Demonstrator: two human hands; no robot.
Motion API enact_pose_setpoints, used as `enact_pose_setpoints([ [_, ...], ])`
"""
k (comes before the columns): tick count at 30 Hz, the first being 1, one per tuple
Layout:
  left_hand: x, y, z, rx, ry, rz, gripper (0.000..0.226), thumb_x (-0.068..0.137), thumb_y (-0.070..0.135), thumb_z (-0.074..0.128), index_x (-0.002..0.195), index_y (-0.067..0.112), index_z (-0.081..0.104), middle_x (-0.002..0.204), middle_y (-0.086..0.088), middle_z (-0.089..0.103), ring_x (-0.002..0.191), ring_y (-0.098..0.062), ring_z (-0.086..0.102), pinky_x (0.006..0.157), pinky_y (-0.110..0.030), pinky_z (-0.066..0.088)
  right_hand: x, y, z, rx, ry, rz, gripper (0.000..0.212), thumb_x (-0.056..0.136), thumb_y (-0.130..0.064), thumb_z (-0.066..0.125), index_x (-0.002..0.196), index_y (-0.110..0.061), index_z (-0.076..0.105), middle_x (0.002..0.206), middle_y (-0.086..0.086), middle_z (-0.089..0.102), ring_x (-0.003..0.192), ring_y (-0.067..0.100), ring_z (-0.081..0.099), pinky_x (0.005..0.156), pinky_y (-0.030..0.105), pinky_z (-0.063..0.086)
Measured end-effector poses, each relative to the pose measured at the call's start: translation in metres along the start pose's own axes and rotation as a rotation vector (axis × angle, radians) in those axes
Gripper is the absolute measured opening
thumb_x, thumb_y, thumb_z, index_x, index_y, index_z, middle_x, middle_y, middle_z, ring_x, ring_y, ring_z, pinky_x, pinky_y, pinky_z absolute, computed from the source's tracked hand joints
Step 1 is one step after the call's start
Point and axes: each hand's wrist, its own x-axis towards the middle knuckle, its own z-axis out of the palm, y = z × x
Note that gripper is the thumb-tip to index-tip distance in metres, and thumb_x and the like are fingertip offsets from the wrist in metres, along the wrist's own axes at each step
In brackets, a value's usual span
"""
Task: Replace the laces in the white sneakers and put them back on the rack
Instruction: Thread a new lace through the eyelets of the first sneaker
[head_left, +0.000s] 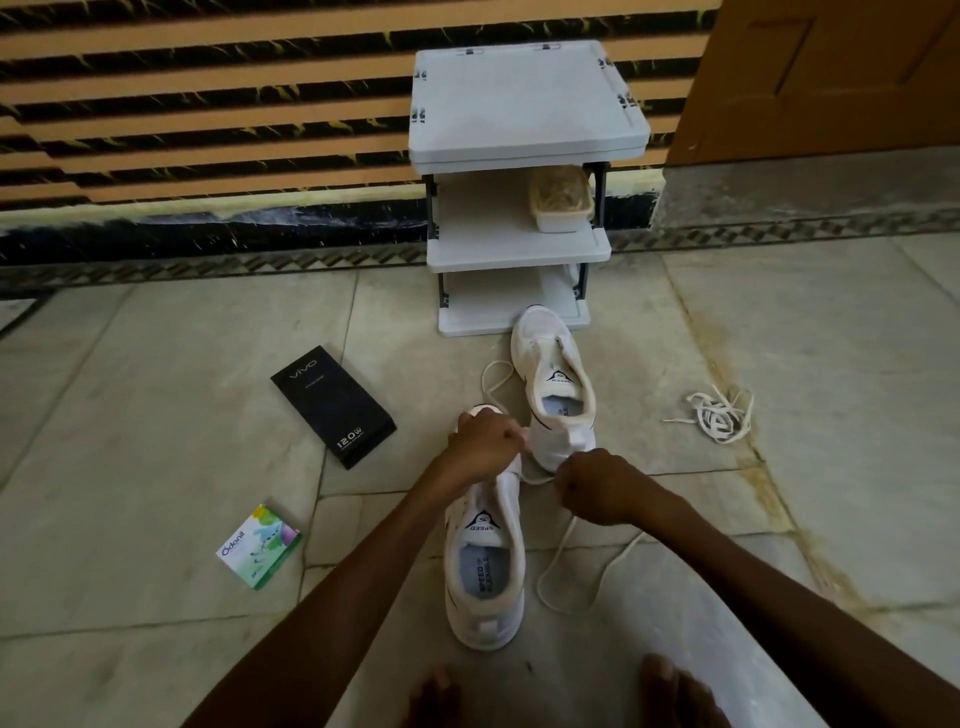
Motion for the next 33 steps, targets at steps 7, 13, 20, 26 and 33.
enact_pose_setpoints([
  [7, -0.041, 0.039, -0.075, -0.745, 0.104, 0.106, 0.032, 0.106, 0.025, 0.033, 0.084, 0.016, 0.055, 0.082, 0.001, 0.065, 0.085, -0.014, 0.06, 0.077, -0.026, 0.046, -0.006, -0.038, -0.034, 0.608, 0.246, -0.204, 0.013, 0.089, -0.027, 0.067, 0.101, -0.029, 0.061, 0.086, -0.009, 0.059, 0.079, 0.005, 0.057, 0.071, 0.017, 0.046],
  [13, -0.038, 0.053, -0.137, -0.975, 0.272, 0.199, 0.032, 0.105, 0.028, 0.036, 0.082, 0.018, 0.055, 0.071, 0.005, 0.064, 0.078, -0.015, 0.059, 0.082, -0.034, 0.047, -0.016, -0.079, -0.093, 0.767, 0.292, -0.391, 0.022, 0.097, -0.029, 0.056, 0.086, -0.014, 0.068, 0.081, -0.007, 0.065, 0.079, 0.0, 0.061, 0.078, 0.021, 0.047],
  [20, -0.012, 0.004, -0.149, -1.361, 0.206, -0.049, 0.024, 0.105, 0.02, 0.035, 0.087, 0.015, 0.051, 0.065, 0.001, 0.048, 0.053, -0.009, 0.041, 0.048, -0.022, 0.035, -0.046, -0.08, -0.141, 1.043, 0.371, -0.372, 0.037, 0.099, -0.035, 0.048, 0.08, -0.013, 0.07, 0.071, -0.002, 0.069, 0.066, 0.005, 0.062, 0.063, 0.012, 0.048],
  [26, 0.004, -0.027, -0.149, -1.411, 0.322, -0.203, 0.018, 0.104, 0.013, 0.038, 0.094, 0.01, 0.052, 0.066, -0.001, 0.046, 0.05, -0.008, 0.037, 0.041, -0.02, 0.029, -0.053, -0.062, -0.11, 0.385, 0.111, -0.354, 0.034, 0.096, -0.028, 0.058, 0.065, -0.02, 0.07, 0.066, -0.007, 0.069, 0.063, -0.003, 0.063, 0.065, 0.004, 0.042],
  [33, 0.006, -0.035, -0.151, -1.179, 0.498, -0.225, 0.021, 0.102, 0.014, 0.045, 0.09, 0.007, 0.061, 0.076, -0.004, 0.046, 0.057, -0.008, 0.041, 0.05, -0.019, 0.037, -0.032, -0.042, -0.066, -0.338, -0.467, -0.075, 0.02, 0.089, -0.021, 0.068, 0.105, -0.011, 0.074, 0.1, 0.002, 0.075, 0.093, 0.013, 0.071, 0.087, 0.03, 0.056],
])
